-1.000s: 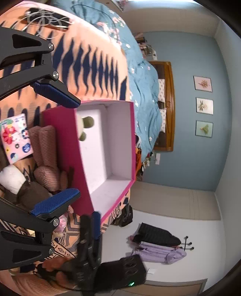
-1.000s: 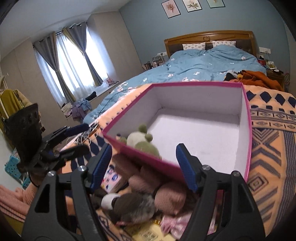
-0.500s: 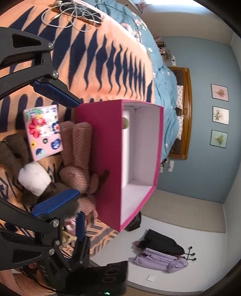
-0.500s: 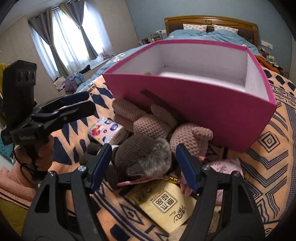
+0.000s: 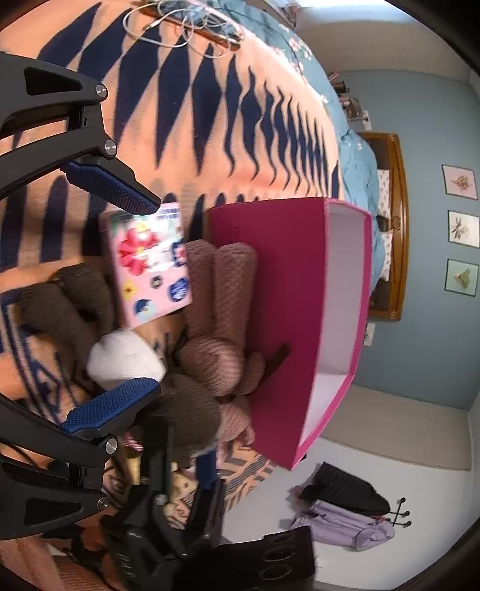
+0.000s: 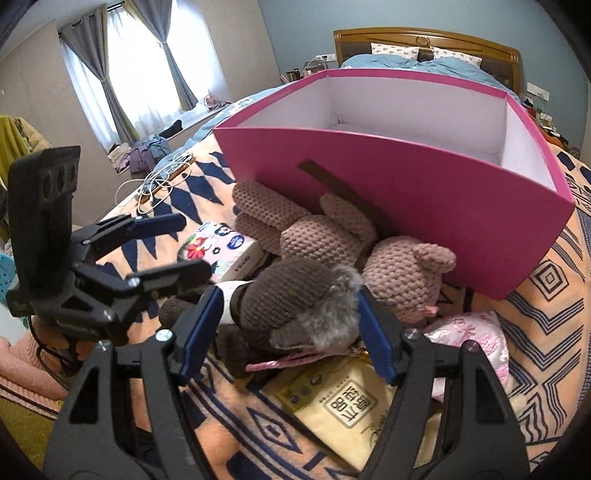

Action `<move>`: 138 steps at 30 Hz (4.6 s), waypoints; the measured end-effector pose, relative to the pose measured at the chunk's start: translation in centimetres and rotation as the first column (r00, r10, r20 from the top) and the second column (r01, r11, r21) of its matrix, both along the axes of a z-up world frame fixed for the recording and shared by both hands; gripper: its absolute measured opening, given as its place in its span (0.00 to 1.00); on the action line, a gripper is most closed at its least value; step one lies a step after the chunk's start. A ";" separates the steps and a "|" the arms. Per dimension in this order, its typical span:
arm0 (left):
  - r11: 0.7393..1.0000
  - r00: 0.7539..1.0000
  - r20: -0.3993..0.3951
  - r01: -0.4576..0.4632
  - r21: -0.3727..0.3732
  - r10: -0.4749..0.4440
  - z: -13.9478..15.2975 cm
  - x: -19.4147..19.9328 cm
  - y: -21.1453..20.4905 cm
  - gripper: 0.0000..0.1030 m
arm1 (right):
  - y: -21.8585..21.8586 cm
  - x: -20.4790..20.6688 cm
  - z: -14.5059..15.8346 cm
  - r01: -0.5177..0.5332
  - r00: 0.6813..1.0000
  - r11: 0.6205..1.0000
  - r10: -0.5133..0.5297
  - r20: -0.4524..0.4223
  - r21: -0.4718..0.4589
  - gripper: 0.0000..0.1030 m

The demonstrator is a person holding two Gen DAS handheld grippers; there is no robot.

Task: Organize objects
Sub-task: 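Move the right gripper back to the brown monkey plush and grasp it, then lift the brown monkey with the right gripper and carry it over the box, then release the monkey into the pink box and withdraw the right gripper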

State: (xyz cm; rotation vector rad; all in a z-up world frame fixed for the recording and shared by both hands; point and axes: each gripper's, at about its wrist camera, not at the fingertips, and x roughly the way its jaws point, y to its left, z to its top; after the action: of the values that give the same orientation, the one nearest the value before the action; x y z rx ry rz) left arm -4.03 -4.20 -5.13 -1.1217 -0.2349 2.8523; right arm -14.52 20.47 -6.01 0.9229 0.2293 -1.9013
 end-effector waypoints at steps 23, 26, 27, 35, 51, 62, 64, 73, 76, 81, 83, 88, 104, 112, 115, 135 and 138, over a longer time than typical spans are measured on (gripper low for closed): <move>0.989 0.990 0.042 0.135 0.064 -0.138 -1.2 2.6 1.6 0.87 | 1.1 1.4 0.3 -0.006 1.000 1.000 0.007 0.027 -0.019 0.70; 0.990 0.990 0.055 0.131 0.051 -0.134 -1.2 2.6 1.7 0.84 | 0.6 1.4 0.0 -0.013 0.999 1.000 0.013 0.032 -0.007 0.62; 0.990 0.989 0.056 0.131 0.051 -0.134 -1.2 2.7 1.8 0.83 | 0.6 1.5 -0.1 -0.012 0.999 1.000 0.012 0.030 -0.002 0.61; 0.987 0.987 0.053 0.147 0.061 -0.150 -0.9 2.9 1.7 0.70 | 1.2 1.7 0.0 0.020 1.000 0.999 -0.020 0.023 -0.029 0.53; 0.980 0.981 -0.036 0.192 0.041 -0.191 2.2 3.5 2.2 0.69 | 3.1 0.9 2.2 0.088 0.996 0.984 -0.082 0.042 -0.152 0.51; 0.974 0.972 -0.081 0.224 0.022 -0.221 4.3 2.0 2.7 0.47 | 3.4 -0.1 4.9 0.104 0.995 0.969 -0.100 0.032 -0.222 0.51; 0.975 0.973 -0.077 0.220 0.026 -0.217 4.4 1.4 2.7 0.41 | 3.1 0.0 5.2 0.098 0.995 0.969 -0.095 0.025 -0.226 0.51; 0.974 0.971 -0.114 0.217 0.058 -0.210 6.3 0.0 1.4 0.34 | 2.6 -0.1 6.9 0.093 0.995 0.969 -0.100 -0.020 -0.231 0.51; 0.975 0.969 -0.129 0.217 0.048 -0.209 7.3 -0.7 1.0 0.34 | 2.4 -0.4 7.7 0.091 0.994 0.966 -0.102 -0.034 -0.243 0.52; 0.978 0.968 -0.152 0.207 0.027 -0.200 8.9 -2.4 0.3 0.34 | 1.7 -1.4 9.4 0.085 0.992 0.962 -0.106 -0.068 -0.258 0.52; 0.980 0.967 -0.165 0.199 0.009 -0.194 9.8 -3.2 0.0 0.34 | 1.3 -2.0 10.3 0.079 0.990 0.960 -0.106 -0.089 -0.269 0.52; 0.986 0.968 -0.185 0.167 -0.029 -0.169 11.6 -5.5 -0.8 0.34 | -0.1 -3.7 12.1 0.062 0.988 0.955 -0.099 -0.115 -0.290 0.52; 0.992 0.984 -0.127 0.121 -0.032 -0.124 11.4 -12.8 -2.8 0.33 | -3.9 -10.5 11.5 0.106 0.991 0.956 -0.124 -0.050 -0.274 0.51; 0.990 0.990 -0.066 0.120 -0.078 -0.126 9.7 -16.2 -1.6 0.29 | -6.9 -13.2 9.3 0.127 0.991 0.974 -0.133 -0.022 -0.186 0.39; 0.991 0.991 -0.052 0.120 -0.052 -0.123 8.8 -16.5 -2.1 0.29 | -7.0 -14.6 7.8 0.136 0.991 0.979 -0.132 0.037 -0.151 0.39; 0.995 0.986 -0.136 0.097 -0.033 -0.101 7.7 -12.6 -2.3 0.84 | -5.9 -14.1 5.0 0.153 0.988 0.988 -0.153 0.032 0.002 0.43; 0.994 0.983 -0.151 0.099 -0.035 -0.103 7.8 -11.8 -2.1 0.84 | -6.3 -14.3 4.3 0.155 0.987 0.987 -0.156 0.036 0.033 0.43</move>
State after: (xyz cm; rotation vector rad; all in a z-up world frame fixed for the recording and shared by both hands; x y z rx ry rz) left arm -15.79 -6.33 2.67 -0.8861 -0.1262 2.8409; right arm -28.78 14.17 -1.75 1.0221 0.1673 -2.0256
